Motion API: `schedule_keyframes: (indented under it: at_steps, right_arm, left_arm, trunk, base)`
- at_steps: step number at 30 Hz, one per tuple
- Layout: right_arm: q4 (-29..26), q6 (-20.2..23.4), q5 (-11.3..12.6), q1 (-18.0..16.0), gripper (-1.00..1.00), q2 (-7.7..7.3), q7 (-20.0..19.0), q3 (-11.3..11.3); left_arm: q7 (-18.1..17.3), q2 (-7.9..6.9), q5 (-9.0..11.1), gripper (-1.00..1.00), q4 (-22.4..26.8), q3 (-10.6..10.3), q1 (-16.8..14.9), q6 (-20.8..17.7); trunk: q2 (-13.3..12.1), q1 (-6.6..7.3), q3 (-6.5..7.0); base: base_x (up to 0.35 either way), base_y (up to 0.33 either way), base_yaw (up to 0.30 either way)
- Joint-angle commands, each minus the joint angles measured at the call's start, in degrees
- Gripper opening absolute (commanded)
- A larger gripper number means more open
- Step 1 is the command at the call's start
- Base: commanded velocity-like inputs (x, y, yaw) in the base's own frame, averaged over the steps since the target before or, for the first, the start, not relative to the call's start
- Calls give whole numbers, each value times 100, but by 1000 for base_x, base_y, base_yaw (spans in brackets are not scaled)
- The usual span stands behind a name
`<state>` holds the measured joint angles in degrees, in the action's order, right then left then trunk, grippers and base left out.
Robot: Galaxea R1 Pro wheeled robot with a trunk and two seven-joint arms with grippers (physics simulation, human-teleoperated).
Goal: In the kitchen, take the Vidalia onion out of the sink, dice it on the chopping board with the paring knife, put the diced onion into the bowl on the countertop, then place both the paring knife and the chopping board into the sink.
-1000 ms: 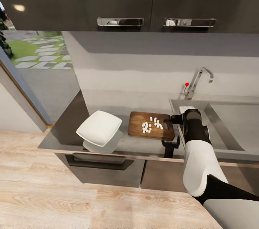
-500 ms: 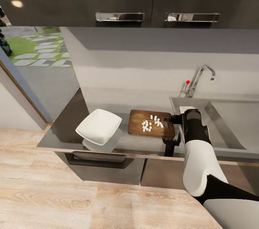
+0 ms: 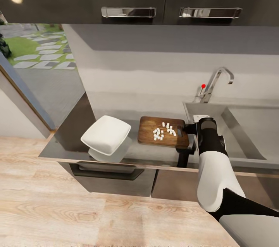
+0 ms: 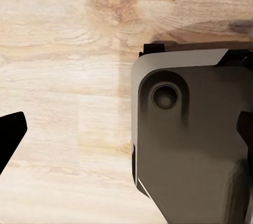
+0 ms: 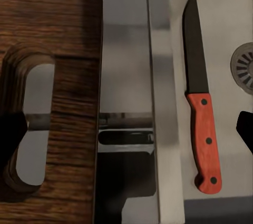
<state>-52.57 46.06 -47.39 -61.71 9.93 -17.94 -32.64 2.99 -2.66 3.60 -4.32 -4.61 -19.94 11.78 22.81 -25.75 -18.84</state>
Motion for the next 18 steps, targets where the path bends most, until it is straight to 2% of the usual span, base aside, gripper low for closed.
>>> schedule_keyframes:
  at_steps: [1, 18]
  right_arm:
    - [-7, 6, -60, -8, 100, 7, -53, -23]
    - [154, -7, -68, -8, 100, 7, -53, -22]
  left_arm:
    - [9, 2, 36, 100, -25, -48, -12, 44]
    - [9, 2, 36, 100, -25, -48, -10, 44]
  trunk:
    - [11, -3, -18]
    - [11, -3, -127]
  base:
    - [0, 0, 0]
    - [0, 0, 0]
